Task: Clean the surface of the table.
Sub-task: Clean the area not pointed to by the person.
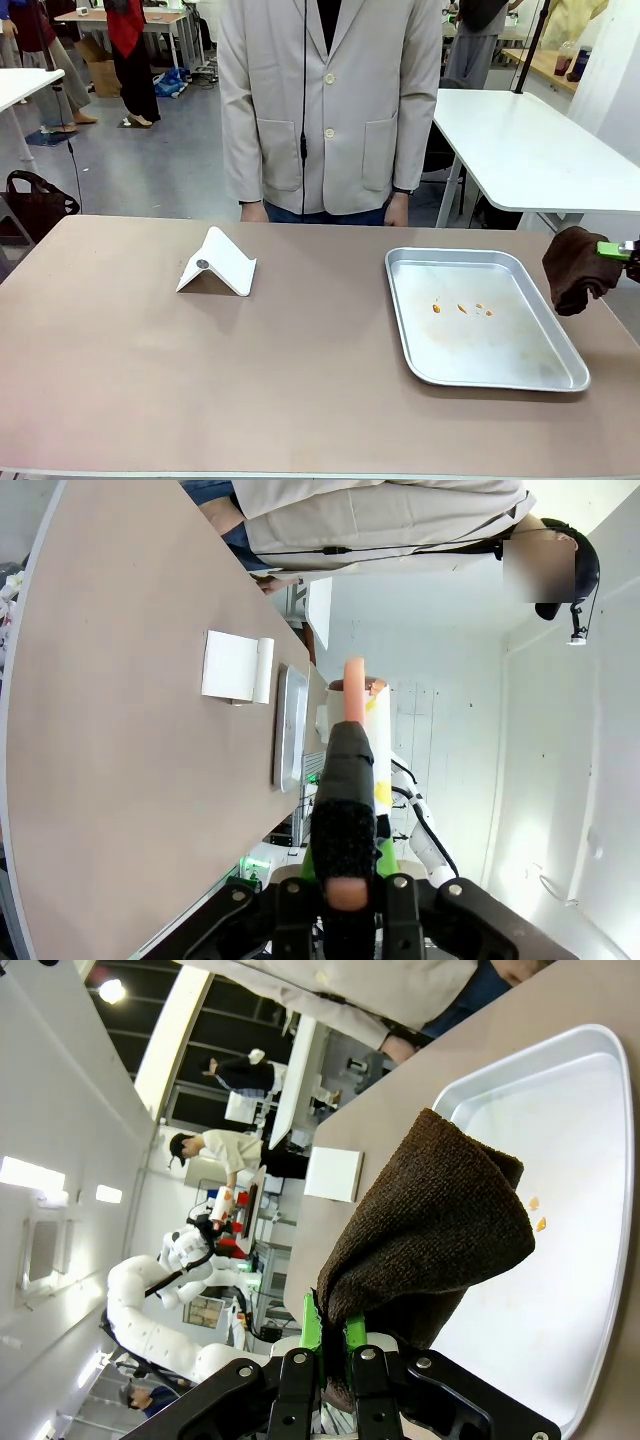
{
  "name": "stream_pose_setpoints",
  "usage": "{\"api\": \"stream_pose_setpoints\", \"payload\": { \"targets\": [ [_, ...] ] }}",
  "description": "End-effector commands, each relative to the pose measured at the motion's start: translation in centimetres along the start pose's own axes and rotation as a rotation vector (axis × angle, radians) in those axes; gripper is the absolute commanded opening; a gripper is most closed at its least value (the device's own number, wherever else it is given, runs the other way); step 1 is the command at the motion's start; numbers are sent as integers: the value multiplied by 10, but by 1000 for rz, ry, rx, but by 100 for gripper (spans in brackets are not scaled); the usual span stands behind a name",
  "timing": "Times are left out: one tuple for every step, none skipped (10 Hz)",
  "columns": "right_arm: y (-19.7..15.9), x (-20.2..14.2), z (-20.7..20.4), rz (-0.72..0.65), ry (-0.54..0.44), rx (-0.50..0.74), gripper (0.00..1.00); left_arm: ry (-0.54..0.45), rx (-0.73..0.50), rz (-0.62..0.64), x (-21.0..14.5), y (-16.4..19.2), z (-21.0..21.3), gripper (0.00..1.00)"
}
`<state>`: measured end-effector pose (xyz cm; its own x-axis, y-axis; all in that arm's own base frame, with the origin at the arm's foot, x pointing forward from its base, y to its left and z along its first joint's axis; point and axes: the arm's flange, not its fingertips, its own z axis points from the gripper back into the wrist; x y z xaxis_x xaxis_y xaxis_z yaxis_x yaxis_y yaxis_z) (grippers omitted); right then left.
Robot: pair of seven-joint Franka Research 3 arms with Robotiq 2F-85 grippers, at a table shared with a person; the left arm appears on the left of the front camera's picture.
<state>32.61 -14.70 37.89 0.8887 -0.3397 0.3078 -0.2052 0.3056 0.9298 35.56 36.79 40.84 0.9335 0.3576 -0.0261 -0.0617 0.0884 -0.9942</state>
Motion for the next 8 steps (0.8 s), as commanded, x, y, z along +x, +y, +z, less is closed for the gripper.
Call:
{"api": "stream_pose_setpoints", "payload": {
  "targets": [
    [5, 0, 1, -2, -1, 3, 8, -8, -3, -1, -6, -2, -4, 22],
    [5, 0, 1, -2, -1, 3, 8, -8, -3, -1, -6, -2, -4, 22],
    [5, 0, 1, -2, -1, 3, 8, -8, -3, -1, -6, -2, -4, 22],
    [5, 0, 1, -2, -1, 3, 8, -8, -3, -1, -6, -2, -4, 22],
    [5, 0, 1, -2, -1, 3, 8, -8, -3, -1, -6, -2, -4, 22],
    [5, 0, 1, -2, -1, 3, 8, -8, -3, -1, -6, -2, -4, 22],
    [0, 0, 0, 0, 0, 0, 10, -8, -3, -1, -6, -2, -4, 22],
    [14, 0, 0, 55, 54, -86, 10, -8, -3, -1, -6, -2, -4, 22]
  ]
}}
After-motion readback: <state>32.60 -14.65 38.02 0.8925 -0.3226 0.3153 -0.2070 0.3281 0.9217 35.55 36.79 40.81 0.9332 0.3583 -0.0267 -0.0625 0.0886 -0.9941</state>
